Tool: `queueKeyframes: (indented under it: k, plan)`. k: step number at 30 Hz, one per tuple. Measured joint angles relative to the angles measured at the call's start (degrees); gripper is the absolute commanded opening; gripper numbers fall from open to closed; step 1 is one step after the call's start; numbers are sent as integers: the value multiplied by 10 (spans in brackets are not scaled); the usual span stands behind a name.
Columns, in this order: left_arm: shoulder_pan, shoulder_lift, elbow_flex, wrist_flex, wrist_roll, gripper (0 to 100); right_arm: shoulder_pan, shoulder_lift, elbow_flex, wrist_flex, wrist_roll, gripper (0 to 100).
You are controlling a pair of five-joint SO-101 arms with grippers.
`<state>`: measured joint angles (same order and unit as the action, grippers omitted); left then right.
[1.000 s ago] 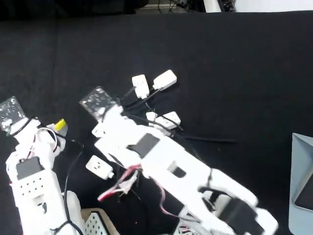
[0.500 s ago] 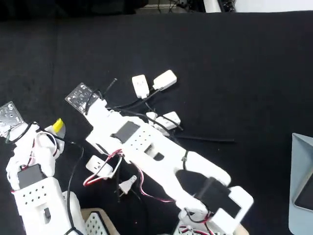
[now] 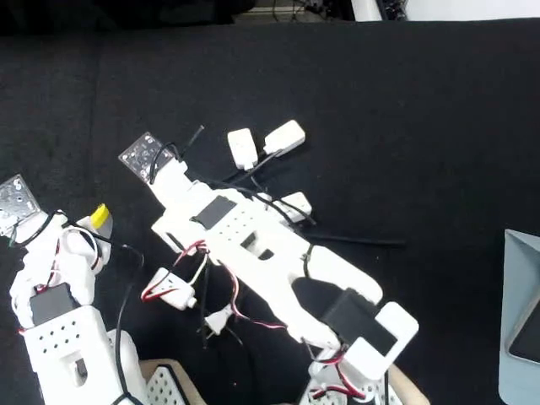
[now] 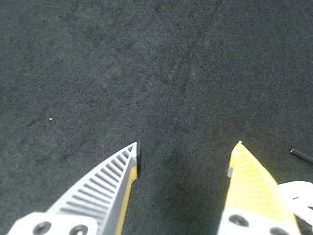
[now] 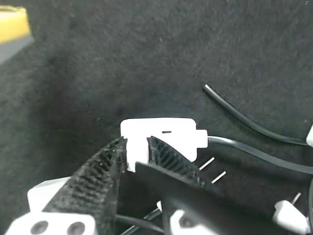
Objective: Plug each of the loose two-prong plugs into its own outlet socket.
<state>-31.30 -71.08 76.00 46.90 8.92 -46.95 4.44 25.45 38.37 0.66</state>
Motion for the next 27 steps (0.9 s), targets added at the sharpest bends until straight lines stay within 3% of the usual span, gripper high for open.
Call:
queueKeyframes:
  k: [27]
  plan:
    - [0,0,0,0,0,295,1,70,-26,-8,0,12]
